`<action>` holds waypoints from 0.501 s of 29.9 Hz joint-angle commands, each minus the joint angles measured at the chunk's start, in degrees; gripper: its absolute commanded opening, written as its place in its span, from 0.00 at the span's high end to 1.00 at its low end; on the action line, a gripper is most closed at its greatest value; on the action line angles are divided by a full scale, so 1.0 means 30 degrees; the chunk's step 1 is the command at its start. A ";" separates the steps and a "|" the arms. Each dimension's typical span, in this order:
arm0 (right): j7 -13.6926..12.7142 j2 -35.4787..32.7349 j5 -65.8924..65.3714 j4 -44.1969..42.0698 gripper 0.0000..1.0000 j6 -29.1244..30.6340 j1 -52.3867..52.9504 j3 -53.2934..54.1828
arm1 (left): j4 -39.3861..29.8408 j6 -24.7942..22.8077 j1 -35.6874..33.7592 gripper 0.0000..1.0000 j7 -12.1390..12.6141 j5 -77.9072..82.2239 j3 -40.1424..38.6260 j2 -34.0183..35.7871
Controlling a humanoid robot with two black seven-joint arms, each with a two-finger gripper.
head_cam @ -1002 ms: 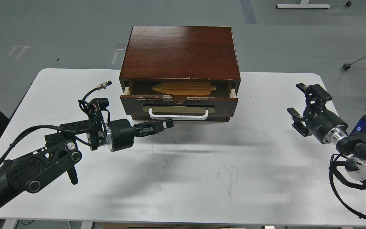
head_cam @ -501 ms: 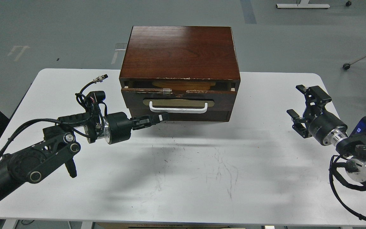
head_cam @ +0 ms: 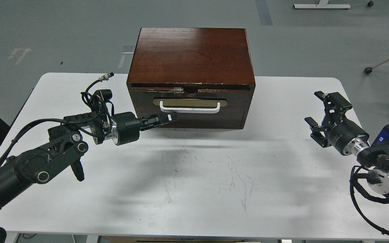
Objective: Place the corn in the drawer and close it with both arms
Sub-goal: 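Push the drawer front away from the robot with the left gripper, then press the drawer fully shut with the left gripper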
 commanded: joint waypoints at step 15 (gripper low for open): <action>0.0000 -0.0088 -0.0001 -0.0001 0.02 0.0000 -0.0219 0.0030 | 0.1166 -0.0362 -0.0642 1.00 -0.0114 -0.0270 0.0069 -0.0337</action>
